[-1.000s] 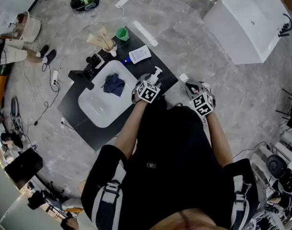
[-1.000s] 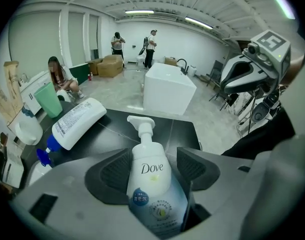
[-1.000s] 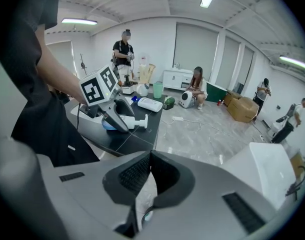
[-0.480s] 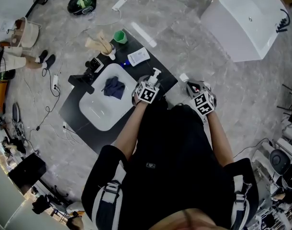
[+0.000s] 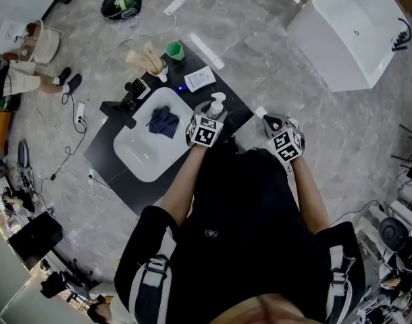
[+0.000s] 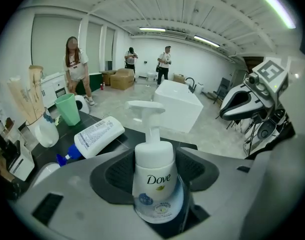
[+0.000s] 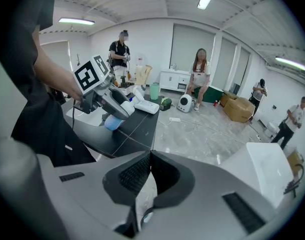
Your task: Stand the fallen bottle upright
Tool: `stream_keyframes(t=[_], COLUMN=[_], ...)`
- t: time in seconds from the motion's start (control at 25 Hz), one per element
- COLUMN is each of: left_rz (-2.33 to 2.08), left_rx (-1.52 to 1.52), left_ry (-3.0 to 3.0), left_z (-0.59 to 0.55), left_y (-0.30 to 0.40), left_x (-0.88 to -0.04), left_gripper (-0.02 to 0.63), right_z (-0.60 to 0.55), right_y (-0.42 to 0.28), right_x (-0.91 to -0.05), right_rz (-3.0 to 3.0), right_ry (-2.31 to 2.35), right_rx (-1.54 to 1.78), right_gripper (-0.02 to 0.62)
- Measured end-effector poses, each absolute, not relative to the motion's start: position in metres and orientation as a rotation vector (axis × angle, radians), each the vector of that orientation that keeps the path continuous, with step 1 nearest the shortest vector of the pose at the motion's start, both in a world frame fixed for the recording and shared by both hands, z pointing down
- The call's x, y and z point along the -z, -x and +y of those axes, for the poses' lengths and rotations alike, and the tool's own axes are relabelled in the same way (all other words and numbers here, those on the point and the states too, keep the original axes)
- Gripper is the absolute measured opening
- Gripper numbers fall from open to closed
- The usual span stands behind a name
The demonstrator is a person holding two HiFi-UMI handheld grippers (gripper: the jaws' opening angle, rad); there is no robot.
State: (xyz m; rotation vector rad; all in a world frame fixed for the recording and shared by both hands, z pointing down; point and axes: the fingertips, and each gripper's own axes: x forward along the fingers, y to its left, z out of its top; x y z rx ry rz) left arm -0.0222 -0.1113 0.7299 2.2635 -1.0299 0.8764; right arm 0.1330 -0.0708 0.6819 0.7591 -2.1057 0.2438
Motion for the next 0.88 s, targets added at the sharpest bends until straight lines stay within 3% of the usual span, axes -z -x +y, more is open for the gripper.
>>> stream_keyframes(t=[0.88], left_rz=[-1.102], left_rx=[-0.802], left_ry=[-2.344], left_z=[-0.090], left_y=[0.033], left_x=[-0.709], left_gripper=[0.253], right_z=[-0.061], right_y=[-0.121], right_x=[-0.689], right_rz=[-2.120], right_ry=[-0.686], right_rx=[-0.236], right_gripper=[0.060])
